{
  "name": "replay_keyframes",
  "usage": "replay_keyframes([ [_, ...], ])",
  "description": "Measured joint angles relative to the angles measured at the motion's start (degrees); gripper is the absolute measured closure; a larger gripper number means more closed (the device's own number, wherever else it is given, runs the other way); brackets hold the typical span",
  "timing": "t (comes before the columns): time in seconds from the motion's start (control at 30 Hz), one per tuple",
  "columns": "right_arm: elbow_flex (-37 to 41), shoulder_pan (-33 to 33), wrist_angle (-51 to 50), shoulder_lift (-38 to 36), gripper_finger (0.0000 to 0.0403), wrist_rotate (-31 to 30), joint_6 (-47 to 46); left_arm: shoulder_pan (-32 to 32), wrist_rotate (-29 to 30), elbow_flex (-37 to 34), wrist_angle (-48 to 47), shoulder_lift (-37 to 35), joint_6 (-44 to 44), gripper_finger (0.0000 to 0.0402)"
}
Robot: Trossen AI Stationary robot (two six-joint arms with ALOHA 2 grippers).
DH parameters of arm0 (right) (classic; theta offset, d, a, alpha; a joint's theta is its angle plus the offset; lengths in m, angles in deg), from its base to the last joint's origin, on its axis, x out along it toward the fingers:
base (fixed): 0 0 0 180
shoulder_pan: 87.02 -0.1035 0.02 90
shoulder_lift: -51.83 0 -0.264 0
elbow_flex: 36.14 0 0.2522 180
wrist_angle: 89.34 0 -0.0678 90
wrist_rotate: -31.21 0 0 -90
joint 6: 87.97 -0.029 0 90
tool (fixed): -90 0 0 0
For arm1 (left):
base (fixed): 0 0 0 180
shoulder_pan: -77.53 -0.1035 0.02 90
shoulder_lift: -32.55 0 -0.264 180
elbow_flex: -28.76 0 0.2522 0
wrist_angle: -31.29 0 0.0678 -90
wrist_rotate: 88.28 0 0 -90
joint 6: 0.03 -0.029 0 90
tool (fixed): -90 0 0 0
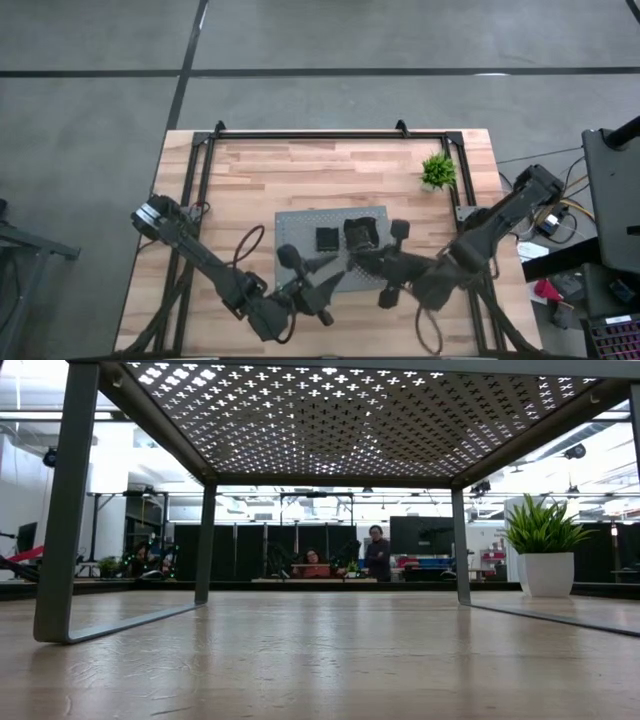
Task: Pick & Place Mini shaped plates
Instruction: Stack the drop shaped plate on top of the drop shaped plate on the shelf
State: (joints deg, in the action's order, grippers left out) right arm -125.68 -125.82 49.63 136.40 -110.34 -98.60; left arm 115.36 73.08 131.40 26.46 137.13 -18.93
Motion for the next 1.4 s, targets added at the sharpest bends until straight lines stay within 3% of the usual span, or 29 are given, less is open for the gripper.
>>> replay_keyframes([
  [0.13,-0.01,2.32,-9.19,-4.40,0.0395,10.28,-8.50,0.25,-5.47,0.00,-3.08,-0.03,3.22,0.0214],
  [0.3,-0.01,5.99,-15.65,-8.28,0.0395,26.59,-9.90,0.21,-23.48,-0.04,-7.29,-0.46,9.26,0.0215],
  [0.4,-0.01,8.59,-17.98,-9.26,0.0394,34.11,-11.52,0.16,-30.69,-0.04,-8.99,-0.55,10.28,0.0216],
  [0.5,-0.01,10.78,-21.45,-9.03,0.0394,39.79,-7.78,0.16,-37.88,-0.52,-9.08,-0.55,10.01,0.0218],
  [0.57,-0.01,12.14,-22.58,-8.33,0.0394,40.35,-7.60,0.16,-41.02,-1.25,-8.51,-0.55,9.99,0.0219],
  [0.73,-1.96,15.85,-23.46,-5.10,0.0394,49.41,-6.48,0.16,-41.87,-4.43,-6.71,-0.70,10.98,0.0220],
  [1.0,-7.92,18.87,-31.76,-0.88,0.0394,50.45,-5.63,1.09,-42.92,-15.86,5.90,-5.43,11.44,0.0220],
  [1.2,-10.85,20.50,-32.70,2.07,0.0394,53.16,-4.21,2.12,-46.05,-27.68,17.70,-12.10,11.24,0.0220],
  [1.4,-12.07,22.28,-34.33,3.87,0.0394,53.76,-4.22,2.36,-46.46,-34.26,24.44,-15.01,11.31,0.0220],
])
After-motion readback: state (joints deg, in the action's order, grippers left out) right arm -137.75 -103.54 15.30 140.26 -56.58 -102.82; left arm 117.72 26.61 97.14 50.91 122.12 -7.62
